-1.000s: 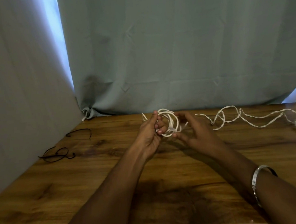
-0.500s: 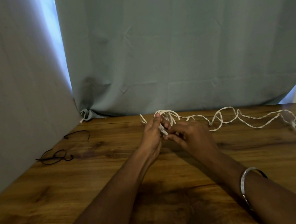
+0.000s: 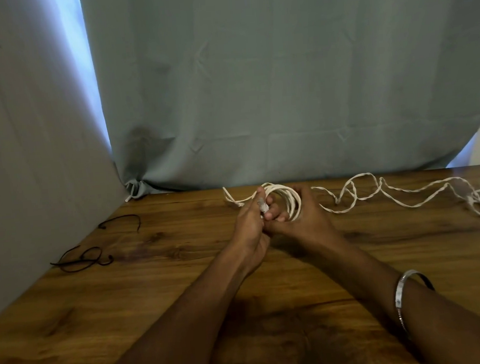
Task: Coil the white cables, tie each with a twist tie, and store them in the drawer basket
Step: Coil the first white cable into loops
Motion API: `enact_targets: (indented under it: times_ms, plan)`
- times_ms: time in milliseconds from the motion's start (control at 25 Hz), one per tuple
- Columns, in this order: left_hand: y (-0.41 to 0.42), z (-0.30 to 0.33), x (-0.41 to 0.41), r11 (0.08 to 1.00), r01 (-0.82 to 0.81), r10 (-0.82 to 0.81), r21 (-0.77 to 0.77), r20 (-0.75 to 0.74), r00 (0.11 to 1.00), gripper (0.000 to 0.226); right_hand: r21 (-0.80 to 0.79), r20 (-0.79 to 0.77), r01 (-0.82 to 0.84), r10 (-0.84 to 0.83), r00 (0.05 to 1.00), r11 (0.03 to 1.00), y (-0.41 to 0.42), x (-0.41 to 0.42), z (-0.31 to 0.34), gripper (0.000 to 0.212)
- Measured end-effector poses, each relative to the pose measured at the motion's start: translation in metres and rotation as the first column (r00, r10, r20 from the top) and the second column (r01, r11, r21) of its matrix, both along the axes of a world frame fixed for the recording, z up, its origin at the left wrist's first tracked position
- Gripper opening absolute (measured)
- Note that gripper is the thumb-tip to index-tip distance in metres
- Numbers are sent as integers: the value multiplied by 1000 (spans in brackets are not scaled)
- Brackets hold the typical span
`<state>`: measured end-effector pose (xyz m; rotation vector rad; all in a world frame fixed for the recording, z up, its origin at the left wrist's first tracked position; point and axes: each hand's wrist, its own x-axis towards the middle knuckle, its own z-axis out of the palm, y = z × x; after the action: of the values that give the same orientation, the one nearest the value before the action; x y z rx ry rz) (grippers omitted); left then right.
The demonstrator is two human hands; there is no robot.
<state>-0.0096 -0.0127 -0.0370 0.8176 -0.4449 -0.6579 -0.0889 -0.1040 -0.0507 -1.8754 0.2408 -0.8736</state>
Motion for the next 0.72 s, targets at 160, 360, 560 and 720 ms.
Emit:
enact_targets:
  times_ms: [160,360,560,720]
  plan:
    - [-1,-1,9,994,-105,105,21,-11,994,50,447,106,-428,428,897,786,5,-7,11,42]
    - [1,-3,11,981,-172,165,90,77,983,62,471,-68,-166,224,972,866,-7,-3,10,25]
    - [-5,-12,12,977,-202,176,63,291,940,45,510,18,-124,134,991,851,-7,-7,15,21]
    - [-12,-26,23,905,-405,293,132,497,817,42,467,61,-88,67,996,880,-6,-4,9,23]
